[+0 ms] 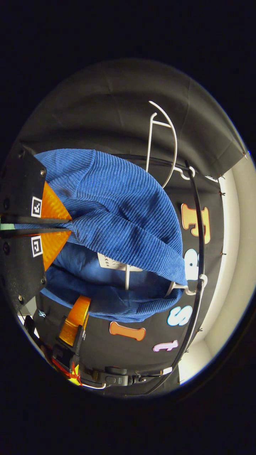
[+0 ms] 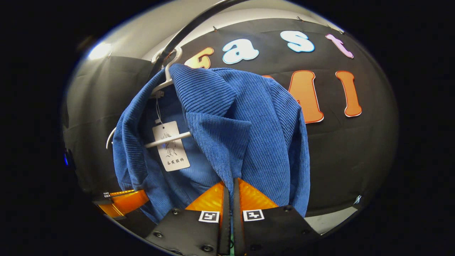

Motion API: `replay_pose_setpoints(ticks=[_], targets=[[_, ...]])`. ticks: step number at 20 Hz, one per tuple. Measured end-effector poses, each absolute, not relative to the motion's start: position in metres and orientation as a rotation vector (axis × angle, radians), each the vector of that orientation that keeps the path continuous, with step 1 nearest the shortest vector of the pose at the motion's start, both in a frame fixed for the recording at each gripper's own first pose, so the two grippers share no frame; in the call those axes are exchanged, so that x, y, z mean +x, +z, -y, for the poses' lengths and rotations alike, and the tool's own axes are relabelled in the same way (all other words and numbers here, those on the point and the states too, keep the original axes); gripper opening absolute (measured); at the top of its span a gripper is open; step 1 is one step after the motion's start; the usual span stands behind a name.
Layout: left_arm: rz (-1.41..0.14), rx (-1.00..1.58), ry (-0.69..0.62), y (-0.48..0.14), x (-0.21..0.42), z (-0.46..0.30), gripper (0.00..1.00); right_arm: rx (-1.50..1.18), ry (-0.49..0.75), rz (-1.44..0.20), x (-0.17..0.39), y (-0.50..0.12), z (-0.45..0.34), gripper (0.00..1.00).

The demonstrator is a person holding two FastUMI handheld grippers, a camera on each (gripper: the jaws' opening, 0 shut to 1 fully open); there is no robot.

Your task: Grasp the clothes on the hanger with both hands and then place them into the laundry hamper below.

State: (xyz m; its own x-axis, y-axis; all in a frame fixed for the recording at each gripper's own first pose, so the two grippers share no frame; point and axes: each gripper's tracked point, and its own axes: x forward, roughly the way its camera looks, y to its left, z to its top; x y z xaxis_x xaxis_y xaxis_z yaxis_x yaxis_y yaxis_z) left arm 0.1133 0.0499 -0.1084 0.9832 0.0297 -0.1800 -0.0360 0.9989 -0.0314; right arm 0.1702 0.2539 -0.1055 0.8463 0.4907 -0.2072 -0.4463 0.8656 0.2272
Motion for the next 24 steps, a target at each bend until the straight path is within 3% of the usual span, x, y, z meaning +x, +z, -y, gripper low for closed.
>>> replay_pose_setpoints(ticks=[3, 4, 5, 15, 19, 24], targets=[[-0.172, -0.037, 0.042, -0.099, 0.108, -0.058, 0.05, 0.240, 0.510, -0.260, 0.174, -0.092, -0.242, 0.11], [-0.166, -0.033, 0.047, -0.094, 0.106, -0.063, 0.05, 0.268, 0.513, -0.259, 0.176, -0.088, -0.238, 0.19], [-0.162, -0.032, 0.052, -0.090, 0.103, -0.066, 0.07, 0.293, 0.513, -0.264, 0.177, -0.084, -0.233, 0.11], [-0.056, -0.021, 0.152, -0.020, 0.078, -0.115, 0.07, 0.596, 0.576, -0.253, 0.197, -0.036, -0.206, 0.09], [0.015, 0.002, 0.194, 0.023, 0.070, -0.140, 0.03, 0.799, 0.631, -0.266, 0.198, -0.010, -0.189, 0.09], [0.117, 0.050, 0.225, 0.076, 0.074, -0.167, 0.05, 0.843, 0.671, -0.218, 0.202, 0.019, -0.175, 0.08]])
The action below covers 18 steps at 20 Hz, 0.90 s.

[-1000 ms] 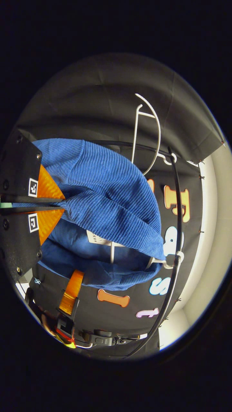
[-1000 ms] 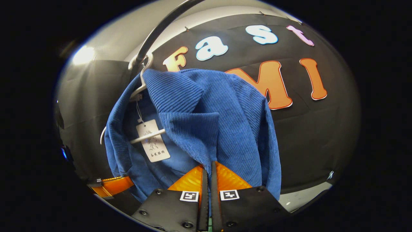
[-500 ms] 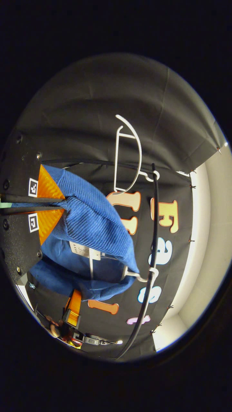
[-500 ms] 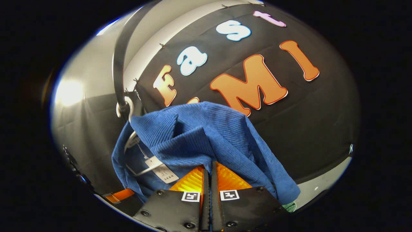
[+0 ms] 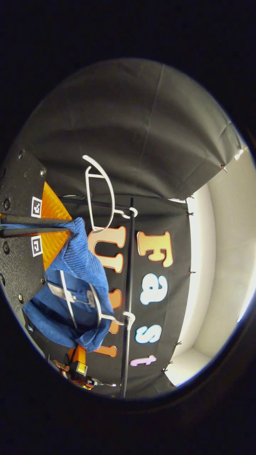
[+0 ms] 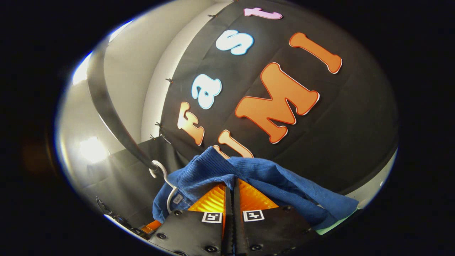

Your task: Grasp the clothes on the hanger with both hands and then place them into the laundry hamper below.

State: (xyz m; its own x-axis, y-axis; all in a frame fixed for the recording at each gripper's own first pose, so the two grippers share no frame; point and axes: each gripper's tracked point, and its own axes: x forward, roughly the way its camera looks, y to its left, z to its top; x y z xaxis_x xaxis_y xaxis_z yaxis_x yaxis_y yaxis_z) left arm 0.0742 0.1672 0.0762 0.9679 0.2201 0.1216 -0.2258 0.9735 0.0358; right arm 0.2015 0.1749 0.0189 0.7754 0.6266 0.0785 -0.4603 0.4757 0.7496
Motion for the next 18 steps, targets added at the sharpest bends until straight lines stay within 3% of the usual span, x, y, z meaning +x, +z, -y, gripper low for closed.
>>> replay_pose_setpoints(ticks=[11, 18], targets=[[0.192, 0.109, 0.190, 0.129, 0.117, -0.209, 0.05, 0.877, 0.630, -0.158, 0.230, 0.031, -0.154, 0.09], [0.138, 0.108, 0.122, 0.092, 0.147, -0.219, 0.05, 0.873, 0.566, -0.151, 0.245, 0.021, -0.145, 0.11]])
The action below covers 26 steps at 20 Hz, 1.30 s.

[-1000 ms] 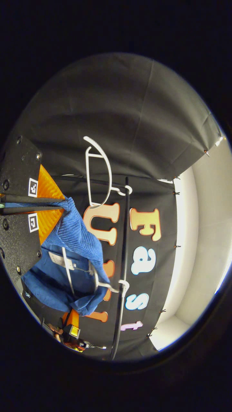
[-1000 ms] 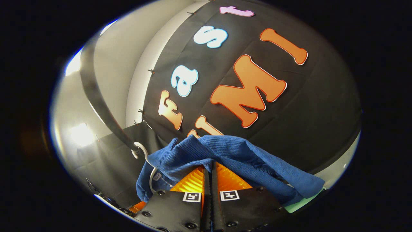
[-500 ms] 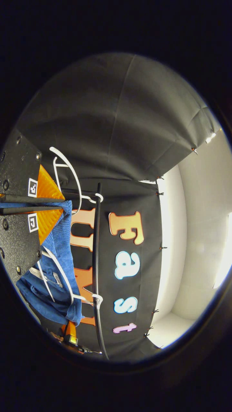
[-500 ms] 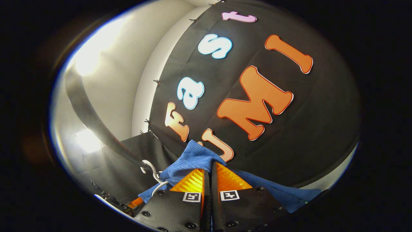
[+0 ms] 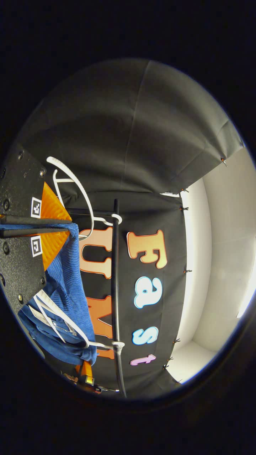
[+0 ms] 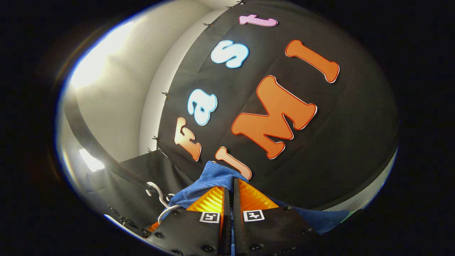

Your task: Grasp the clothes on the hanger with both hands and then place them into the laundry hamper below.

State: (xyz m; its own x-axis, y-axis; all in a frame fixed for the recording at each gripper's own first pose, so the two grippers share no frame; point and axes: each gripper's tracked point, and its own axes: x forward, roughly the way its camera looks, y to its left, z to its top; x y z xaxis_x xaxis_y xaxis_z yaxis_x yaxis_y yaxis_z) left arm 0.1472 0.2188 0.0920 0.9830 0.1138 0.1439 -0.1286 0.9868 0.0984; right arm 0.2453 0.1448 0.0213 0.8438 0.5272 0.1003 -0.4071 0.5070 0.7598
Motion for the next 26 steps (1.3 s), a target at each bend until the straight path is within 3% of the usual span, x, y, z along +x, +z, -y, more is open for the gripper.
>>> replay_pose_setpoints(ticks=[6, 26], targets=[[0.080, 0.018, 0.019, 0.054, 0.157, -0.209, 0.05, 0.835, 0.468, -0.137, 0.262, 0.012, -0.125, 0.12], [-0.086, 0.000, 0.017, -0.050, 0.123, -0.174, 0.05, 0.692, 0.261, -0.269, 0.257, -0.076, -0.072, 0.12]])
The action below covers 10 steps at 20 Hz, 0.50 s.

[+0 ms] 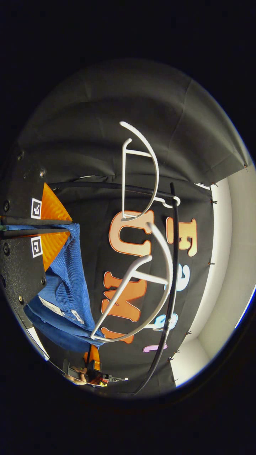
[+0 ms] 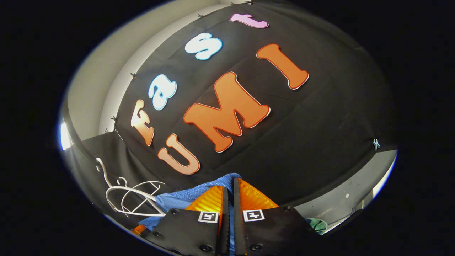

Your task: Grasp the clothes on the hanger with both hands and then place them into the laundry hamper below.

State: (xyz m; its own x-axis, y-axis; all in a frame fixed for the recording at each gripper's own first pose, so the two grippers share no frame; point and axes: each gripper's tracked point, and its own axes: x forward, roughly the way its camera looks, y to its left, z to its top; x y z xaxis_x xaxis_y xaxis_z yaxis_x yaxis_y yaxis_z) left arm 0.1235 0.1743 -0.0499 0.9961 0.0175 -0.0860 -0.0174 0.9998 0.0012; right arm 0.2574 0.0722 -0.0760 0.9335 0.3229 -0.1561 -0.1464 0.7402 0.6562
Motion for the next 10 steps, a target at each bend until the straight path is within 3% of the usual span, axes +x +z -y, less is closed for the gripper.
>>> replay_pose_setpoints(ticks=[10], targets=[[-0.124, -0.026, 0.007, -0.072, 0.101, -0.149, 0.05, 0.601, 0.221, -0.329, 0.224, -0.114, -0.058, 0.12]])
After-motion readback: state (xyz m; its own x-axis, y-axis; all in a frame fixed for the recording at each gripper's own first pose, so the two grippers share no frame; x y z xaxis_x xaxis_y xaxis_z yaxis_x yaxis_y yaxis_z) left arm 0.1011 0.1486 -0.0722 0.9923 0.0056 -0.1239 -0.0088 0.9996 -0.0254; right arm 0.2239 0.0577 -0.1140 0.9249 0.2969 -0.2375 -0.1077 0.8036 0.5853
